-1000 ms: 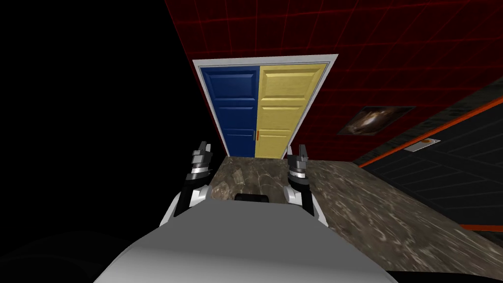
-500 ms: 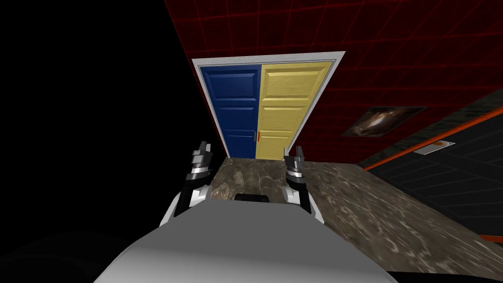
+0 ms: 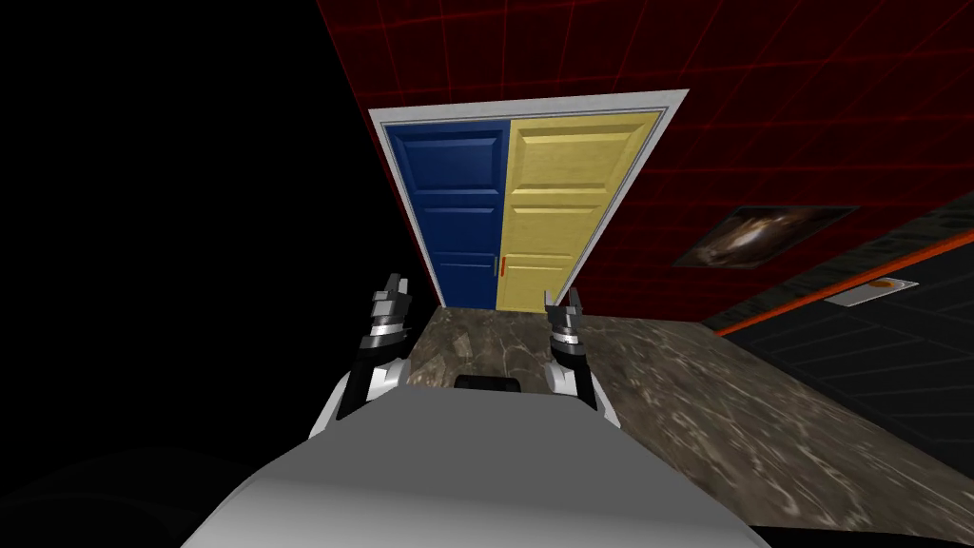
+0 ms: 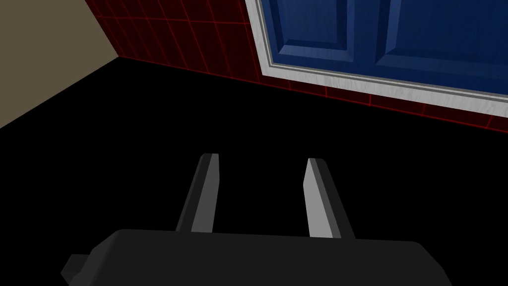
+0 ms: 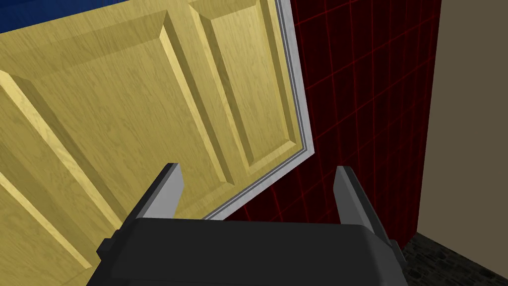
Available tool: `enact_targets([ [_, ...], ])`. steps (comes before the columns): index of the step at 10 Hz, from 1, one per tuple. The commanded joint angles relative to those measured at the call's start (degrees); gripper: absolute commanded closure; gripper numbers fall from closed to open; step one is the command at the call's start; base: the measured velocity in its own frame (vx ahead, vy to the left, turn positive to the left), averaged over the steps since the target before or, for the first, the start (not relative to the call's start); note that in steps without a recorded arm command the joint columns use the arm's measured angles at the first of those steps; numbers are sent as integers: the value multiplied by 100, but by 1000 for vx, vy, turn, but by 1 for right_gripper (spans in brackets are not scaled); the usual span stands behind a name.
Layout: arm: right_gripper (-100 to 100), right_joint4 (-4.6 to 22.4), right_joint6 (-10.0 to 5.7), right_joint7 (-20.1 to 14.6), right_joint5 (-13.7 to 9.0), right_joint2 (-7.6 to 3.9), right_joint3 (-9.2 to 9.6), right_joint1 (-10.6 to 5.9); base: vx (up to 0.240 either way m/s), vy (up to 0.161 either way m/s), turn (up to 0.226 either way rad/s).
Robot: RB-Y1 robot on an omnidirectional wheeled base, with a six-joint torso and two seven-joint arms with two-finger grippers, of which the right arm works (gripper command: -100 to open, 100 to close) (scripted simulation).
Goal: Pull the door open
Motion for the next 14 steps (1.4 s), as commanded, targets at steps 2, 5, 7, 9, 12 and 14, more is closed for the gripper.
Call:
enact_targets([
  [2, -100, 286, -34, -338, -137, -77, 34, -68, 99, 23, 21],
  [5, -100, 644, -81, -736, -299, -159, 90, -142, 97, 37, 24],
  [7, -100, 882, -113, -1002, -408, -213, 128, -191, 106, 16, 23],
  [9, -100, 1133, -146, -1282, -523, -268, 167, -243, 88, 14, 28],
  [12, -100, 1512, -197, -1706, -696, -351, 227, -322, 113, 31, 27],
  [14, -100, 1771, -231, -1995, -813, -406, 267, -377, 93, 22, 22],
])
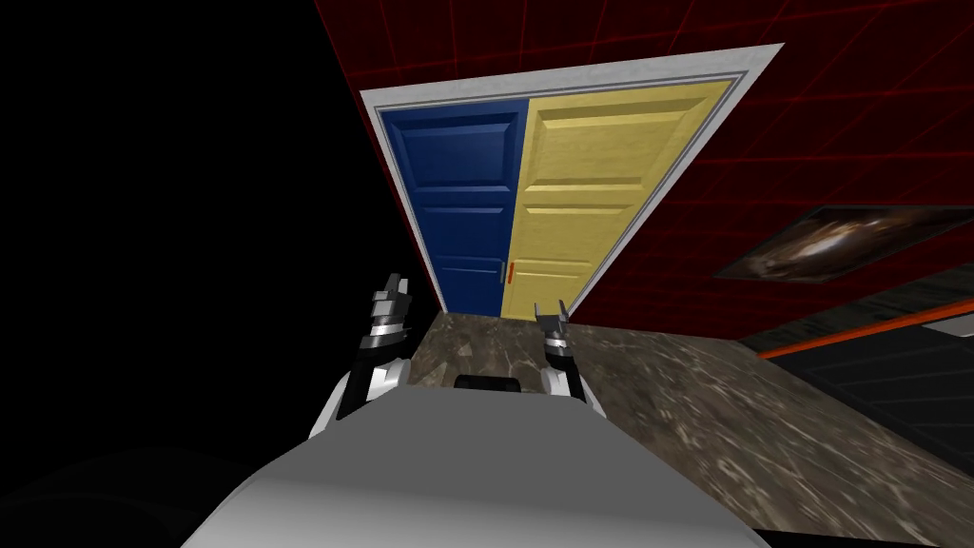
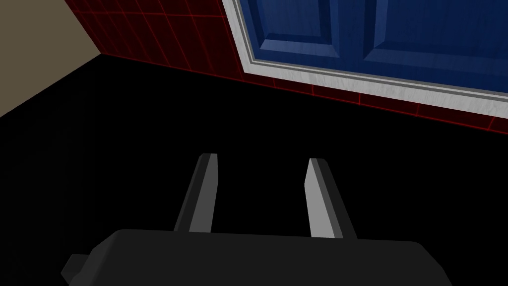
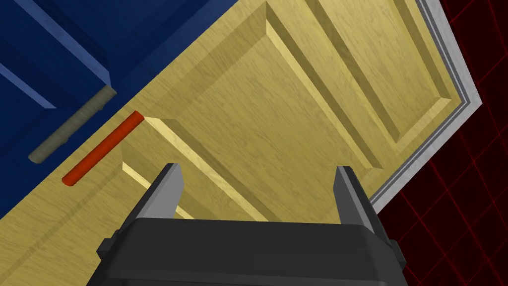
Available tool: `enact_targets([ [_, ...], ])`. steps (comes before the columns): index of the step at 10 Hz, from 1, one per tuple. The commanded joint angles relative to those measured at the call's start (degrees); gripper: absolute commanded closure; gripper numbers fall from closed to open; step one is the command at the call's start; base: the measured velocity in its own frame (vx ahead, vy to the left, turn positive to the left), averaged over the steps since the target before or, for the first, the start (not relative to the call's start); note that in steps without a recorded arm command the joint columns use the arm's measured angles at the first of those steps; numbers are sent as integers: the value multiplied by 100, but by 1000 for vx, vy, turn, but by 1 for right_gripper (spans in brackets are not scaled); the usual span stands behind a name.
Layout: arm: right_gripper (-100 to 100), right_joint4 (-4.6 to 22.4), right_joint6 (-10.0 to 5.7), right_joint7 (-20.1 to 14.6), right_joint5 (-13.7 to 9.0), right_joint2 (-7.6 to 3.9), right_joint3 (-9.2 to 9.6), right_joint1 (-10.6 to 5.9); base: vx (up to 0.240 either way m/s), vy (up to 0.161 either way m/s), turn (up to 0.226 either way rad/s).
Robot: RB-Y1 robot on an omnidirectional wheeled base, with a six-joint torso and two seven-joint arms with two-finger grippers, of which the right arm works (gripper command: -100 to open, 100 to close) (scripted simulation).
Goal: Pull the door open
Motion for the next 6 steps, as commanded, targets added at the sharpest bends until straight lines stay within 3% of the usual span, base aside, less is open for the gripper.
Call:
enact_targets([
  [1, -100, 255, -57, -253, -97, -47, 34, -59, 99, 28, 30],
  [2, -100, 255, -57, -253, -97, -47, 34, -59, 67, 23, 6],
  [6, -100, 775, -126, -835, -335, -156, 115, -170, 84, 21, 24],
])
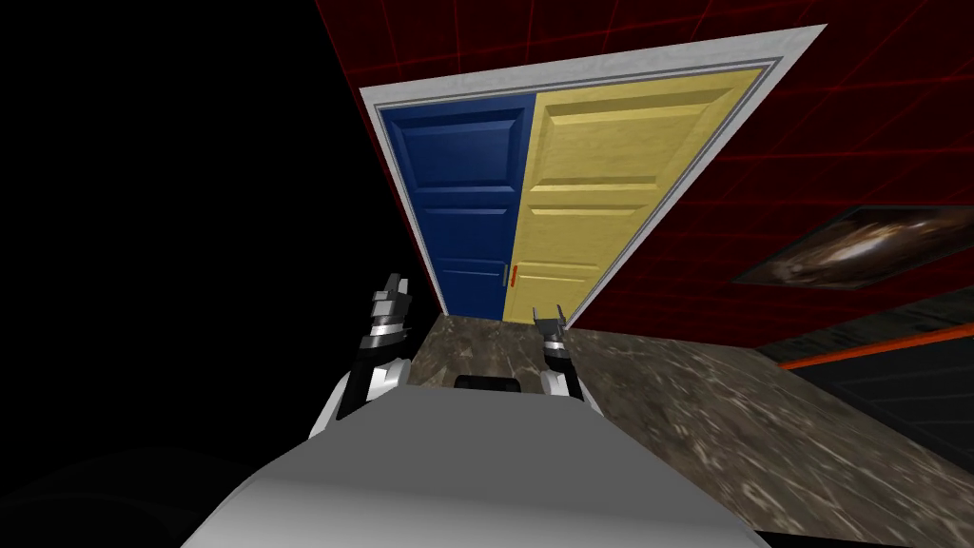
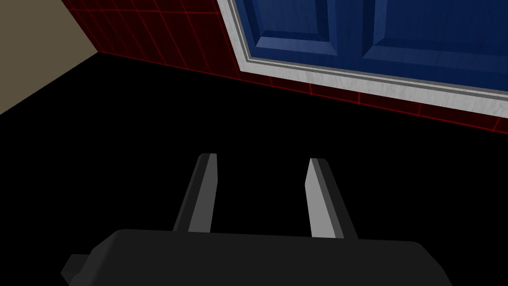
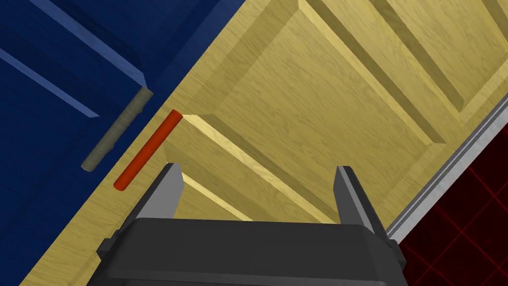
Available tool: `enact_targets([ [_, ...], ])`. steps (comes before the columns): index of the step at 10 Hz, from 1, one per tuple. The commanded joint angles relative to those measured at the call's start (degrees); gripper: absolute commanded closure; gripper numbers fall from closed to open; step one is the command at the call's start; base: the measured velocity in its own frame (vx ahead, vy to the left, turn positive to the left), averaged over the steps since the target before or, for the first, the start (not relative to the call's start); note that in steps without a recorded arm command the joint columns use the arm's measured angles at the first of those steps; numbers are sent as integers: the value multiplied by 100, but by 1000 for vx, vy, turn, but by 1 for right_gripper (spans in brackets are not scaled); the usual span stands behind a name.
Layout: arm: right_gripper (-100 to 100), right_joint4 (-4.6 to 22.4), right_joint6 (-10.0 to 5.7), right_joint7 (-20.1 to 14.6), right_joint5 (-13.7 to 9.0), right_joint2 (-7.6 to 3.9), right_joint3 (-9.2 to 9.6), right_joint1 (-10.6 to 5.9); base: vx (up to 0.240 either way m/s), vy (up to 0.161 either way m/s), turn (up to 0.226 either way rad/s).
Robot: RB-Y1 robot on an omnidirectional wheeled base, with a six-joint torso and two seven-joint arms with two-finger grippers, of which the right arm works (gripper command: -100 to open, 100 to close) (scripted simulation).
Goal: Pull the door open
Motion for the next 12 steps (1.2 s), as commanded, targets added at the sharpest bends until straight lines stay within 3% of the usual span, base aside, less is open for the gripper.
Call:
enact_targets([
  [1, -100, 257, -69, -251, -92, -34, 42, -56, 108, 34, 28],
  [3, -100, 516, -103, -542, -210, -88, 83, -112, 106, 29, 31],
  [4, -100, 516, -103, -542, -210, -88, 83, -112, 61, 4, 5],
  [12, -100, 1515, -237, -1664, -668, -288, 240, -336, 94, 22, 27],
])
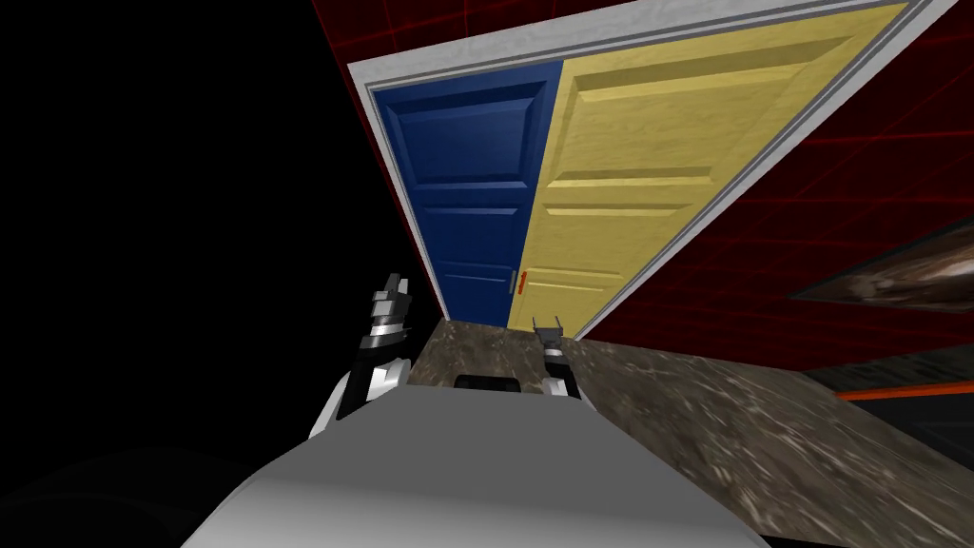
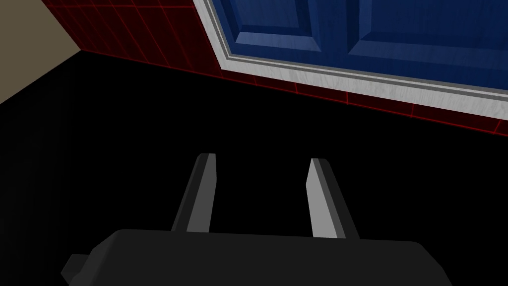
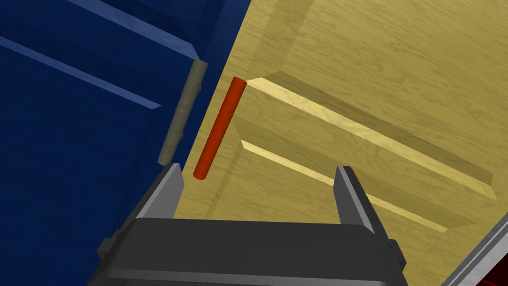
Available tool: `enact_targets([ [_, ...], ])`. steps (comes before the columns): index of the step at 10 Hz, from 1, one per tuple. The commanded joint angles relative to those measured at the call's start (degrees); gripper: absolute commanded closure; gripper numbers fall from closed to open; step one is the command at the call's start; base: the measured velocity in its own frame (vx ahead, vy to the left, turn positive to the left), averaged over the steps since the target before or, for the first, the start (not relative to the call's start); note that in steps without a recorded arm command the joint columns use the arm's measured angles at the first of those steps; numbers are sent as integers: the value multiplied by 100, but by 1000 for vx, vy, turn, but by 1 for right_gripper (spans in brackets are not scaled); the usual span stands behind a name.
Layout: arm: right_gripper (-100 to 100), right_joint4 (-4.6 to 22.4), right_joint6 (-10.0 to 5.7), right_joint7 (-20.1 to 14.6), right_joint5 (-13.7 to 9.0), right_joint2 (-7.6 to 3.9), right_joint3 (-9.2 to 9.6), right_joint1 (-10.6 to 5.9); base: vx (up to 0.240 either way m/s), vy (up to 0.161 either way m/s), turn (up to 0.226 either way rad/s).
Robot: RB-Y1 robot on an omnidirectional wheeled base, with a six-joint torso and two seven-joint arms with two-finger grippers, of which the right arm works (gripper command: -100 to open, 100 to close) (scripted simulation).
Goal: Pull the door open
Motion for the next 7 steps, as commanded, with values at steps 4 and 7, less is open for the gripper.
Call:
enact_targets([
  [4, -100, 549, -79, -619, -248, -96, 90, -127, 98, 14, 27],
  [7, -100, 867, -122, -979, -395, -158, 141, -205, 104, 20, 27],
])
